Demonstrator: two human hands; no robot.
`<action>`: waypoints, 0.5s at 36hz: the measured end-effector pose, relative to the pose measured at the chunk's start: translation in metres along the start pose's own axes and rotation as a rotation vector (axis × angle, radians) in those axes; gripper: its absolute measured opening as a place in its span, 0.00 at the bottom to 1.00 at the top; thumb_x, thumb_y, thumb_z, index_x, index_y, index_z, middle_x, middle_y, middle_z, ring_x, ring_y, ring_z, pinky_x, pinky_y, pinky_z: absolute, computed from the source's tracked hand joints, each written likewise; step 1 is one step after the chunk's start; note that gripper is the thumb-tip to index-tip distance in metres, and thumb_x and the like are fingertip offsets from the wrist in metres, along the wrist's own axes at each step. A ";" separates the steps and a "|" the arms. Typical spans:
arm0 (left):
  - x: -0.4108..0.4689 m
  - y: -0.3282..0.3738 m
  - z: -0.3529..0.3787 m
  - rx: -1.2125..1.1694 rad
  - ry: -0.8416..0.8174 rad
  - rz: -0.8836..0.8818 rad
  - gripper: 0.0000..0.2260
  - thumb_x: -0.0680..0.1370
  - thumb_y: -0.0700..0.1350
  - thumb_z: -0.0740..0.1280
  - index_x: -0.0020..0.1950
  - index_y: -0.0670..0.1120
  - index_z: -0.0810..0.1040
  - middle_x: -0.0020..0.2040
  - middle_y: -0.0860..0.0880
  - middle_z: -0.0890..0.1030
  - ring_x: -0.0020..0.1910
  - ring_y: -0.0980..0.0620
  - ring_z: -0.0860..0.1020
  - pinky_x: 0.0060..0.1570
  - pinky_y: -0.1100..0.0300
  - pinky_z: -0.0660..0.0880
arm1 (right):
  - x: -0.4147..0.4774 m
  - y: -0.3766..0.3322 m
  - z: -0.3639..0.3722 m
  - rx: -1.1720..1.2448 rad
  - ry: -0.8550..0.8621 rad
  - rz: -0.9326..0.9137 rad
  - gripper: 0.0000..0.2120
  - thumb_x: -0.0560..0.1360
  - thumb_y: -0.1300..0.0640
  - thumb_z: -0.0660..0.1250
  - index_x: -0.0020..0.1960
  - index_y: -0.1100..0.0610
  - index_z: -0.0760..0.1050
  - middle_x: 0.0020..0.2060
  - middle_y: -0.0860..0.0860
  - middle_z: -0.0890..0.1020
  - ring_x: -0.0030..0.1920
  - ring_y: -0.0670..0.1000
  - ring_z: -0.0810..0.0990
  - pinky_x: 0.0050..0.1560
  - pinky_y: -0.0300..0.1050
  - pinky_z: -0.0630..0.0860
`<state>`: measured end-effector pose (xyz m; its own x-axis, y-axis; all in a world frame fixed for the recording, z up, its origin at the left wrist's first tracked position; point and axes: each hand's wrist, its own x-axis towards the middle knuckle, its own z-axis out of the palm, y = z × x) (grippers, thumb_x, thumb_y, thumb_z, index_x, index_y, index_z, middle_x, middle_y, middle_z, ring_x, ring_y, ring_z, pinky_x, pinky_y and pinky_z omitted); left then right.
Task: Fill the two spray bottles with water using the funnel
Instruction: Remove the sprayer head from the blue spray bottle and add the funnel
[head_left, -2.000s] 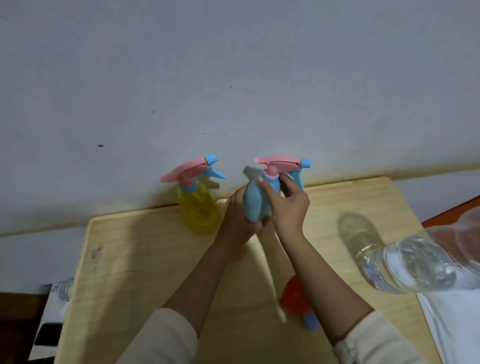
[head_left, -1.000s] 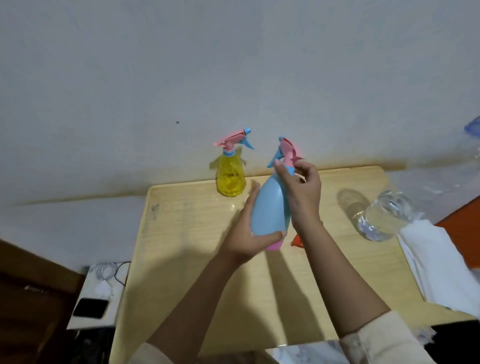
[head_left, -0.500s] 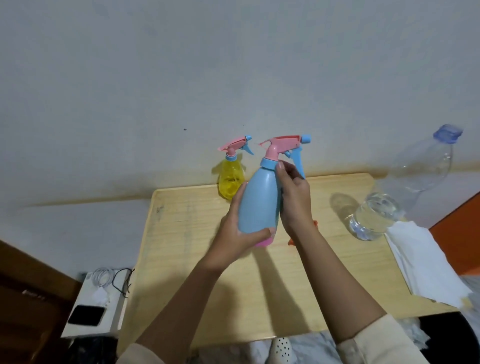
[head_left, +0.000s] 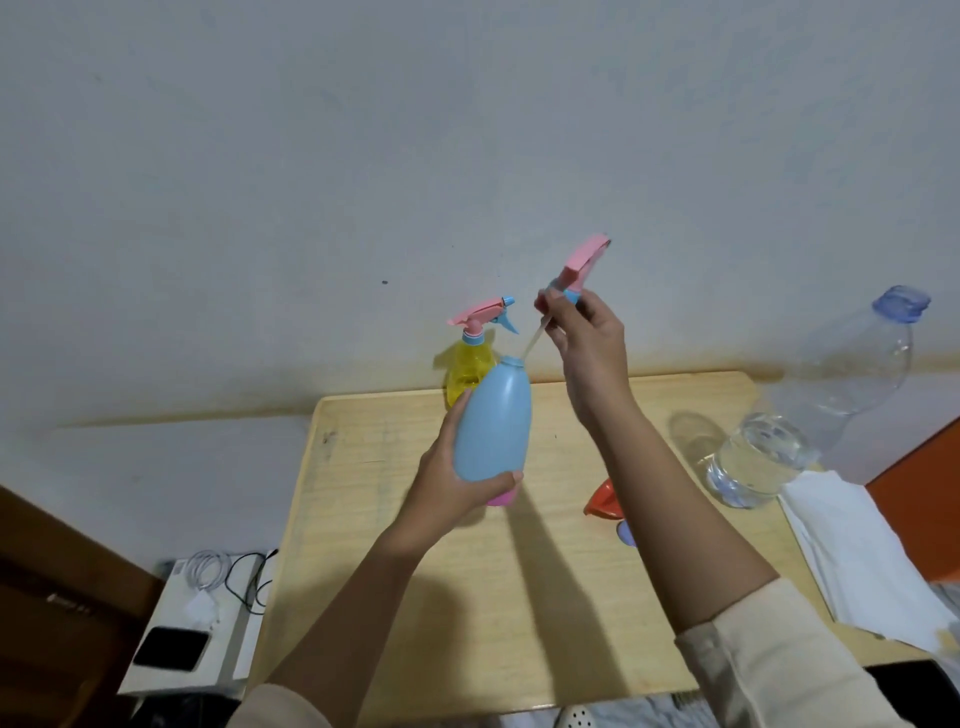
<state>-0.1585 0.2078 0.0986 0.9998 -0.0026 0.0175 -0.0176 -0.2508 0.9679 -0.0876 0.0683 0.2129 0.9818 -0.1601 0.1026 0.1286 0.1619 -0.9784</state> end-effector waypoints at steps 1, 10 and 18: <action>0.001 -0.003 -0.002 -0.013 0.018 -0.017 0.43 0.65 0.49 0.79 0.69 0.72 0.57 0.61 0.58 0.74 0.57 0.53 0.77 0.49 0.53 0.81 | 0.005 -0.004 -0.001 0.006 -0.023 -0.012 0.06 0.70 0.52 0.68 0.42 0.54 0.77 0.41 0.56 0.74 0.46 0.51 0.72 0.53 0.48 0.71; 0.004 -0.030 -0.013 -0.183 0.231 -0.061 0.41 0.67 0.46 0.79 0.71 0.65 0.59 0.63 0.55 0.71 0.60 0.50 0.75 0.35 0.68 0.77 | 0.027 -0.027 -0.026 0.076 -0.082 -0.045 0.03 0.77 0.62 0.63 0.48 0.58 0.75 0.42 0.51 0.79 0.47 0.48 0.80 0.56 0.42 0.77; -0.003 -0.057 -0.005 -0.151 0.248 -0.068 0.46 0.58 0.54 0.78 0.73 0.61 0.62 0.66 0.55 0.71 0.62 0.49 0.73 0.35 0.63 0.80 | -0.012 0.079 -0.054 -0.735 -0.258 0.300 0.05 0.74 0.58 0.67 0.46 0.60 0.77 0.36 0.54 0.75 0.37 0.51 0.70 0.35 0.42 0.64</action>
<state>-0.1604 0.2273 0.0447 0.9681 0.2506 -0.0056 0.0304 -0.0951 0.9950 -0.0972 0.0302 0.1249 0.9726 0.0309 -0.2302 -0.1796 -0.5286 -0.8296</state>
